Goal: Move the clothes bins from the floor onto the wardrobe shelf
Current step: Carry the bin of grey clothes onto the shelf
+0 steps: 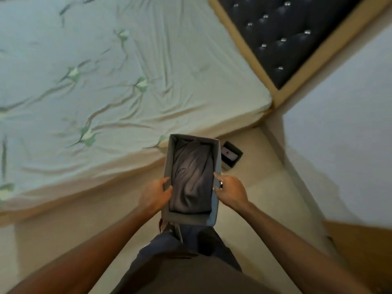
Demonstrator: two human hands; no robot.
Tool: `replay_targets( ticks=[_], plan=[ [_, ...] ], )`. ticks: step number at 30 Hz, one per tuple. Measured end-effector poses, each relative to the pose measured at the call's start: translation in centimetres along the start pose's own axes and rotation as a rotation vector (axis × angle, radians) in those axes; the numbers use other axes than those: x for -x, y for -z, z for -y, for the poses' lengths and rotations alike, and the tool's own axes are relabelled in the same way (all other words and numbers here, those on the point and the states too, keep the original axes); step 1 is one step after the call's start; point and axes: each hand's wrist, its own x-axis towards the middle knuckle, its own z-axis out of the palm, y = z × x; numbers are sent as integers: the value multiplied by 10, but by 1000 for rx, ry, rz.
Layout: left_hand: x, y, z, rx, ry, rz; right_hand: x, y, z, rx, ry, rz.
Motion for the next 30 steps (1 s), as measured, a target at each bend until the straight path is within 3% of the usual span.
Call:
replay_targets(
  ticks=[8, 18, 30],
  plan=[
    [-3, -64, -165, -338, -407, 116, 78, 53, -139, -310, -296, -279],
    [22, -211, -369, -509, -824, 292, 175, 130, -308, -481, -626, -592],
    [68, -355, -538, -637, -1325, 563, 280, 155, -406, -697, -1055, -890]
  ],
)
